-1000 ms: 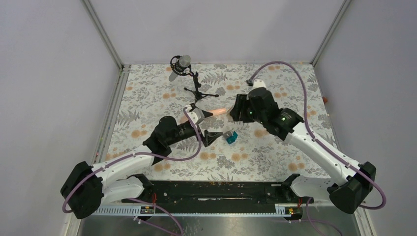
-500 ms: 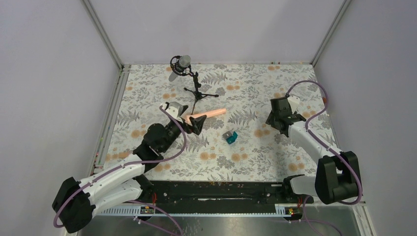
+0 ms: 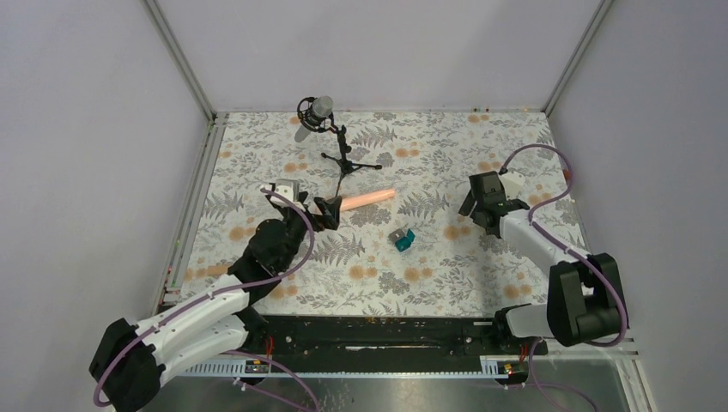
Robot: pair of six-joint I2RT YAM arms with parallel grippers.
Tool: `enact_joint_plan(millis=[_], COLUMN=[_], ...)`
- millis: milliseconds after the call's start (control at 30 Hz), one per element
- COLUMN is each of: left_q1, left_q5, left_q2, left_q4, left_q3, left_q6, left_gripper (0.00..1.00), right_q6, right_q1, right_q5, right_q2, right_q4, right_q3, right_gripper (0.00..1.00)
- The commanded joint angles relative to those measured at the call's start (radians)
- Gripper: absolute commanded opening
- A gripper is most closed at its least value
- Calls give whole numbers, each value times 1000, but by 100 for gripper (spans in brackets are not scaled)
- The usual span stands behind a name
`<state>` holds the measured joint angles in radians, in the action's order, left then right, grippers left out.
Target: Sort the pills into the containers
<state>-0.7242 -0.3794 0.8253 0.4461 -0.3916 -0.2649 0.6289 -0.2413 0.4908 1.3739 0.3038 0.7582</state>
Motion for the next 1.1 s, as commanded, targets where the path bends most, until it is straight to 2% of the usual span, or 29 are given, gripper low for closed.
enact_joint_plan(millis=[0, 67, 200, 333, 400, 500, 600, 733, 1067], left_q1=[7, 6, 7, 5, 2, -11, -27, -50, -90], left_q5=[19, 51, 169, 300, 366, 418, 442, 436, 384], left_q2=[31, 68, 182, 362, 453, 582, 696, 810, 896], left_q4=[-76, -132, -122, 42, 130, 203, 257, 265, 215], left_q3=[-51, -67, -70, -52, -59, -100, -143, -203, -233], left_q6=[-112, -188, -368, -541, -604, -672, -734, -813, -926], left_gripper=[99, 99, 82, 70, 67, 65, 65, 64, 52], right_q6=[-49, -58, -142, -156, -152, -128, -107, -84, -73], right_q1=[2, 0, -44, -143, -175, -190, -192, -196, -197], right_q5=[57, 47, 22, -26, -114, -266, -392, -455, -519], right_q2=[-106, -149, -223, -248, -252, -223, -164, -90, -15], right_q4=[13, 29, 22, 51, 32, -1, -42, -76, -110], right_q3=[29, 36, 33, 40, 23, -6, -34, -55, -55], right_gripper=[98, 98, 91, 75, 67, 62, 59, 59, 59])
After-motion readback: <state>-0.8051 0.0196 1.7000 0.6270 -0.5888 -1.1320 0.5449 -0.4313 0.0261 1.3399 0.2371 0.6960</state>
